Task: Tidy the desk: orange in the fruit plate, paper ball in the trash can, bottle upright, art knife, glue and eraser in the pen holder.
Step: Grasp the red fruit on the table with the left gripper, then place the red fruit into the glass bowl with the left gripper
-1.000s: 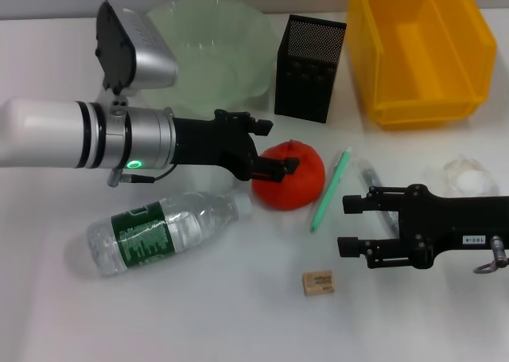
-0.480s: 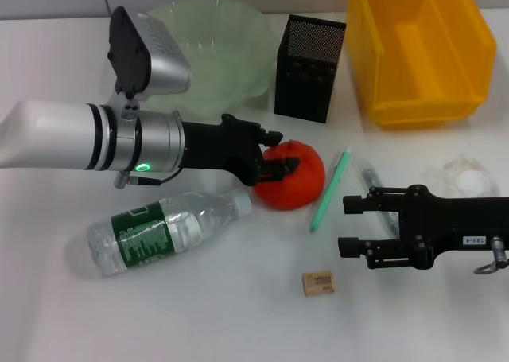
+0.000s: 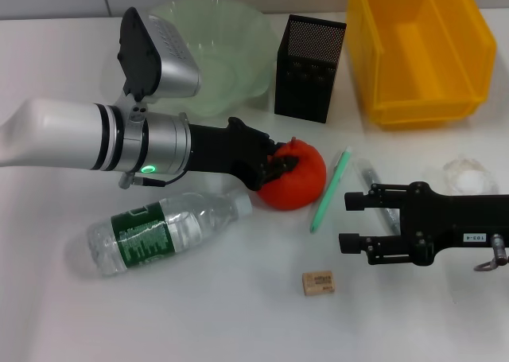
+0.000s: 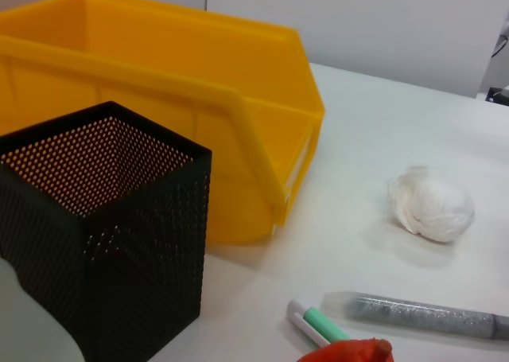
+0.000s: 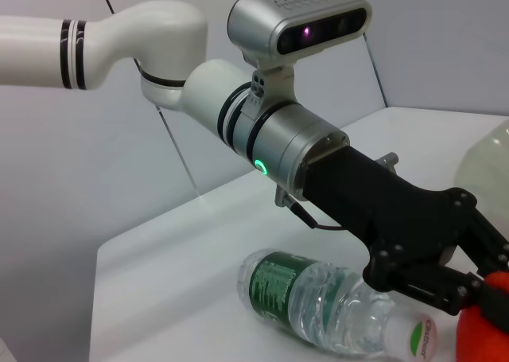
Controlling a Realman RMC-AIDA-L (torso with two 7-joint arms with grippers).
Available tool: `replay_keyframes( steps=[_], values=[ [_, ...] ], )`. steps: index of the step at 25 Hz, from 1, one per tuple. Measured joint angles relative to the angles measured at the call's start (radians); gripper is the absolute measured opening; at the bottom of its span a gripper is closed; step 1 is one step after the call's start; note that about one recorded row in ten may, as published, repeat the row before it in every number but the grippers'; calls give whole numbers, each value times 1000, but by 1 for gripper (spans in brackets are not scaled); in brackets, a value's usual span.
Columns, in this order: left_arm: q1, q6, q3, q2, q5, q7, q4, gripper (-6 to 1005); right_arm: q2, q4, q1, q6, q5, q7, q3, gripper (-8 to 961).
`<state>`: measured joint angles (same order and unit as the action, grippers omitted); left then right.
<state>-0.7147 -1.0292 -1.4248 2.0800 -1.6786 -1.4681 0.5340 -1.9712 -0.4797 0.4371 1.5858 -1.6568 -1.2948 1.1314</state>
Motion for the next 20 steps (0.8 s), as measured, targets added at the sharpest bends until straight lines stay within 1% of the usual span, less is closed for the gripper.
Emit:
replay_keyframes(
  steps=[2, 5, 6, 8, 9, 10, 12, 13, 14, 17, 20],
  values=[
    [0, -2, 0, 0, 0, 0, 1, 255, 0, 0, 0, 0, 0, 0, 0, 747],
    [10, -46, 10, -3, 21, -12, 30, 190, 0, -1, 0, -1, 0, 0, 1, 747],
    [23, -84, 21, -7, 46, -21, 56, 182, 0, -1, 0, -1, 0, 0, 1, 747],
    [23, -84, 21, -7, 46, -21, 56, 167, 1, -2, 0, -1, 0, 0, 1, 746],
    [45, -127, 46, -11, 70, -24, 95, 160, 1, -1, 0, -1, 0, 0, 1, 746],
    [85, -190, 106, -14, 92, -25, 167, 152, 1, -1, 0, -1, 0, 0, 1, 746],
    [117, -225, 170, -13, 103, -23, 221, 132, 1, -1, 0, -1, 0, 0, 1, 746],
    [117, -225, 170, -13, 103, -23, 221, 121, 2, -1, 0, -1, 0, 0, 1, 746],
    [147, -220, 236, -11, 173, 1, 245, 111, 1, -1, 0, -1, 0, 0, 1, 746],
    [152, -168, 270, -12, 227, 44, 222, 89, 1, 0, 0, -1, 0, -1, 1, 746],
    [139, -42, 286, -10, 253, 88, 185, 72, 0, 1, -1, -2, 0, -2, 1, 746]
  ],
)
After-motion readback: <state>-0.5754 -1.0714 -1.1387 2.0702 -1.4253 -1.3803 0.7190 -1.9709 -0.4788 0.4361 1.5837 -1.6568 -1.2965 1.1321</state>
